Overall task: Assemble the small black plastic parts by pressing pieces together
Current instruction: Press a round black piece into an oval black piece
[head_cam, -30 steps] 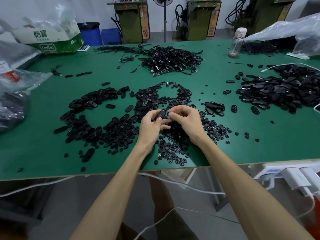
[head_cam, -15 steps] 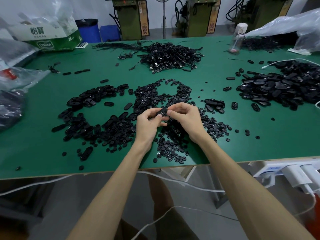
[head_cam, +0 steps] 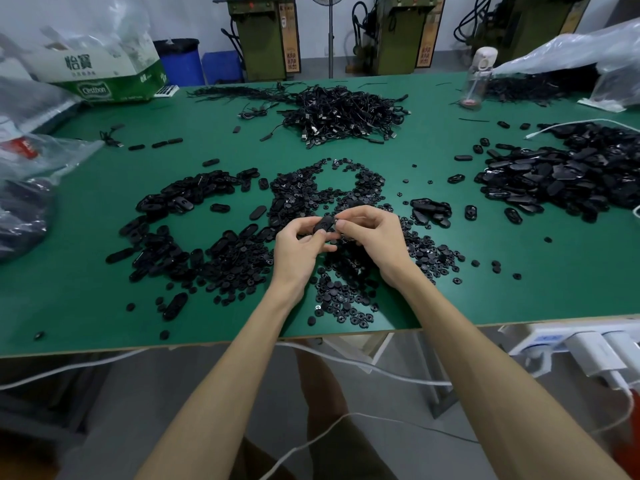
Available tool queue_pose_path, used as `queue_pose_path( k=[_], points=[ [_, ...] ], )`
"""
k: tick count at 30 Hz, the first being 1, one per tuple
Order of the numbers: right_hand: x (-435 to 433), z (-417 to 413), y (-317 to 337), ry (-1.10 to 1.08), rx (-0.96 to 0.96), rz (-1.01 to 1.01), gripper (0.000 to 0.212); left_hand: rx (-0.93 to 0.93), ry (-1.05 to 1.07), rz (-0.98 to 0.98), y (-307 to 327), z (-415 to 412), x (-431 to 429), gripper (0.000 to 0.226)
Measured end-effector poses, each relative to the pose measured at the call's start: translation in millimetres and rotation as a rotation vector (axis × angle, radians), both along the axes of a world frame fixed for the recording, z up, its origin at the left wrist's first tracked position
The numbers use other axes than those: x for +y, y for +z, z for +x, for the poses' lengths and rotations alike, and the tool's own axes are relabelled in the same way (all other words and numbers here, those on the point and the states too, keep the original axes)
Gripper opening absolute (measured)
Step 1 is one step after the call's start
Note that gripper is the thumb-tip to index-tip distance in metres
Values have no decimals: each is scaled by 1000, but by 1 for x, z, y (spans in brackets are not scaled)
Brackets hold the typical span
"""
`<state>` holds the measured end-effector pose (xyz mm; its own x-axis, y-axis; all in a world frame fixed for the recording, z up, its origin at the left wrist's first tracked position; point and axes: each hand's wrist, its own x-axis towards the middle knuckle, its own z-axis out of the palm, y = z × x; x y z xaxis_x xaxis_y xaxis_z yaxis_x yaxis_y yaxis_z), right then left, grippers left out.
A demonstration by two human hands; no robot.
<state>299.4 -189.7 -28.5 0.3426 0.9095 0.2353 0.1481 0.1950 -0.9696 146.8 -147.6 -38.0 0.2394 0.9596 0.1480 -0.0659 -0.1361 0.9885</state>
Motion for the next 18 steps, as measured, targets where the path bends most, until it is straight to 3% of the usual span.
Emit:
queue_pose_path(
  k=[18],
  points=[
    [1, 0, 0, -25, -22, -23, 9, -25, -25, 1, 3, 0, -2, 19]
  ],
)
